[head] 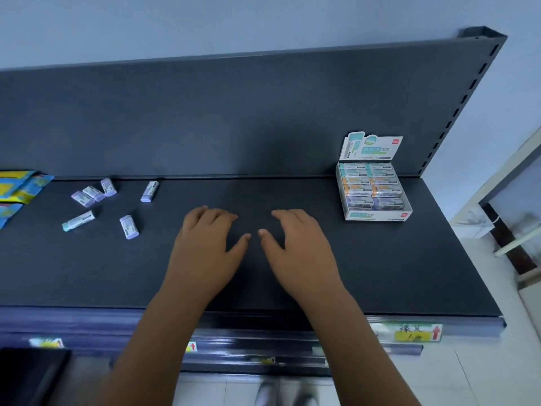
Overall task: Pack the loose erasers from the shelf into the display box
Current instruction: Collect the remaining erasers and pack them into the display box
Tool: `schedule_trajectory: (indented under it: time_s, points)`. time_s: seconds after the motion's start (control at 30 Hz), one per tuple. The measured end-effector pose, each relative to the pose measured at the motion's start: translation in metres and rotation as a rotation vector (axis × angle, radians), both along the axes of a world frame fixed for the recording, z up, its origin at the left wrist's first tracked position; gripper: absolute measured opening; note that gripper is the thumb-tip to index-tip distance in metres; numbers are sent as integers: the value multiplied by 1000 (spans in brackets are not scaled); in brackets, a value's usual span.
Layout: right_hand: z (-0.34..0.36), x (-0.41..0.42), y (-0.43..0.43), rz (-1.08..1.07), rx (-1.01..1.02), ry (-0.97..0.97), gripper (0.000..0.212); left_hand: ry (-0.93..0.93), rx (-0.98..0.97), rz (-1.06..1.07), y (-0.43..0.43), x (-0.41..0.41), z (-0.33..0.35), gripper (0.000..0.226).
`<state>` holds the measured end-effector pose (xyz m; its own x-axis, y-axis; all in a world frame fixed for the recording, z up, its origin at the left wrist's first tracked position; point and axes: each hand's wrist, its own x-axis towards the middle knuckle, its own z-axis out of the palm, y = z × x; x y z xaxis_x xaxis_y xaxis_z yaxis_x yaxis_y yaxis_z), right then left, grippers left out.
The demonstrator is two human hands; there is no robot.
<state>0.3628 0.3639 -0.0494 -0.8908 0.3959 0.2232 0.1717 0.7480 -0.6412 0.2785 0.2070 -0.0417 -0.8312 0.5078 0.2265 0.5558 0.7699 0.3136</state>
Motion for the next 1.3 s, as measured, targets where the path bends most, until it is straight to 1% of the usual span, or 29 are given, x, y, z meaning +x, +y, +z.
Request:
schedule_trajectory:
  time_s: [0.07, 0.13, 0.3, 0.4, 0.5, 0.63, 0.73, 0.8, 0.87, 0.9, 1.0, 1.13, 1.3]
  points:
    - [-4, -2, -9, 8, -21, 1, 47, 10, -36, -6, -6, 2, -1, 51]
    - [-6, -5, -19, 9, -22, 1, 47, 10, -33, -10, -12, -1, -2, 48]
    - [-6, -19, -45, 34, 6, -18, 47, -4, 26, -23, -36, -15, -3, 59]
    - [-6, -36, -65, 23, 28, -14, 46, -13, 47, -32, -57, -32, -5, 56]
    - [-7, -60, -96, 10, 29, -24, 46, -22, 53, -43, -91, -58, -6, 44]
    - [-9, -96, -150, -11, 41, -22, 44, -5, 39, -62, -147, -93, -5, 42]
    - [-12, -128, -196, 35, 36, -34, 41, 4, 67, -58, -193, -121, -5, 38]
    - [-15, -147, -226, 58, 41, -35, 36, 4, 58, -44, -222, -143, -7, 41]
    - [-18, -161, -251, 61, 64, -59, 36, -19, 58, -24, -247, -163, -10, 46]
    - [-20, -167, -261, 58, 77, -74, 38, -31, 61, -17, -258, -171, -11, 45]
    - [-21, -180, -281, 44, 90, -99, 39, -56, 62, -15, -280, -190, -14, 35]
    - [-19, -194, -294, -7, 155, -142, 38, -112, 51, -36, -291, -205, -17, 35]
    - [-19, -197, -296, -136, 220, -156, 37, -102, 49, -55, -295, -209, -17, 16]
